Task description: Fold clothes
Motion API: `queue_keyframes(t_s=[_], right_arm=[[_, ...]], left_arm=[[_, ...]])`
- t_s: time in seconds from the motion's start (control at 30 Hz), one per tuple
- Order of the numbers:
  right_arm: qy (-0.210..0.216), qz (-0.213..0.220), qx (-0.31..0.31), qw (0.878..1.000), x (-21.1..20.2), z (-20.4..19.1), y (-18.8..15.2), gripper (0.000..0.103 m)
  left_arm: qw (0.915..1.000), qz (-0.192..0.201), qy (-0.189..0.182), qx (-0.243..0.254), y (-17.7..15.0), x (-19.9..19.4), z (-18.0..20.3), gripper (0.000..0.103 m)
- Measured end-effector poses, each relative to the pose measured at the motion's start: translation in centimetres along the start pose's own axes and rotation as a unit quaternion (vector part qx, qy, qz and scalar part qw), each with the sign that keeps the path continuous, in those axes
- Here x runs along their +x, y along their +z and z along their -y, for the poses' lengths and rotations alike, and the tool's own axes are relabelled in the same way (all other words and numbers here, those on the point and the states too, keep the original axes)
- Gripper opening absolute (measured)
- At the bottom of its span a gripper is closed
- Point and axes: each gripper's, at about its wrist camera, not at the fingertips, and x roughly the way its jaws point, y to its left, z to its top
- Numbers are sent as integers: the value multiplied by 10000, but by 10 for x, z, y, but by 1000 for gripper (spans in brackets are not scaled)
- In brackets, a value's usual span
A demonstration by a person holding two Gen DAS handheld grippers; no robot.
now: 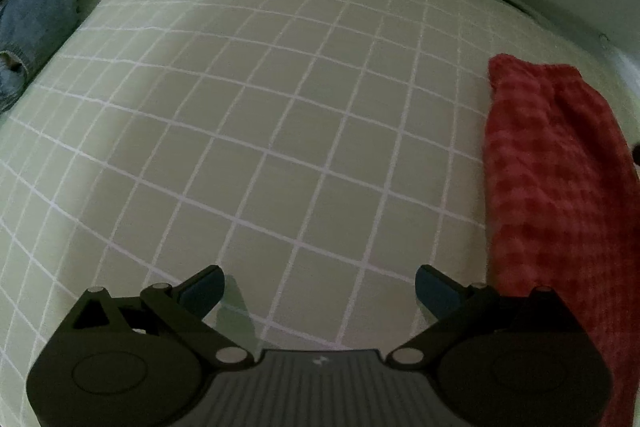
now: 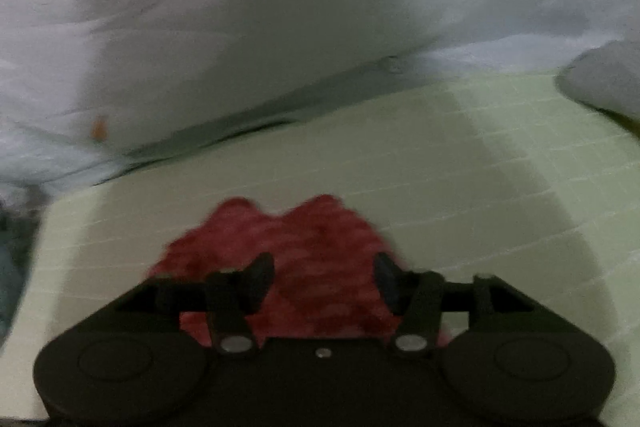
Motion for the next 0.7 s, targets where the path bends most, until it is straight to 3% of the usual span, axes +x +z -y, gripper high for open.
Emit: queue_keyframes(t_s=[0.07, 0.17, 0.2, 0.23, 0.27, 0.3, 0.47, 0.5, 0.57, 0.6, 0.7], right_arm=[[134, -104, -300, 9994, 8, -6, 1, 67], [243, -198, -723, 9969, 25, -13, 2, 66], [253, -243, -826, 9960, 29, -14, 4, 47], [237, -241, -895, 9954, 30, -15, 7, 11], [221, -240, -964, 9948, 30, -17, 9, 0], [199, -209, -1019, 9944, 29, -18, 12, 1], [-98, 857, -864, 9925, -11, -11, 24, 1], [-227, 847, -829, 9927, -10, -6, 26, 4], [-522, 450, -820, 9942, 8, 6, 26, 20], [-665, 196, -744, 9948, 16, 12, 25, 34], [-752, -2, -347, 9966, 12, 30, 16, 48]], left_arm=[[10000, 16, -12, 53, -2, -2, 2, 101], [9999, 53, -14, 102, -4, -5, 4, 101], [9999, 66, -13, 108, -4, -6, 4, 101], [9999, 81, -14, 114, -3, -6, 4, 101], [9999, 101, -17, 119, -3, -7, 4, 101], [9998, 121, -19, 124, -3, -7, 5, 101], [9997, 185, -28, 160, 1, -8, 8, 101], [9997, 180, -23, 176, 2, -7, 10, 101], [9996, 160, -24, 215, 2, -6, 12, 101], [9996, 158, -30, 235, 1, -7, 13, 101], [9993, 202, -98, 298, -1, -11, 12, 101]])
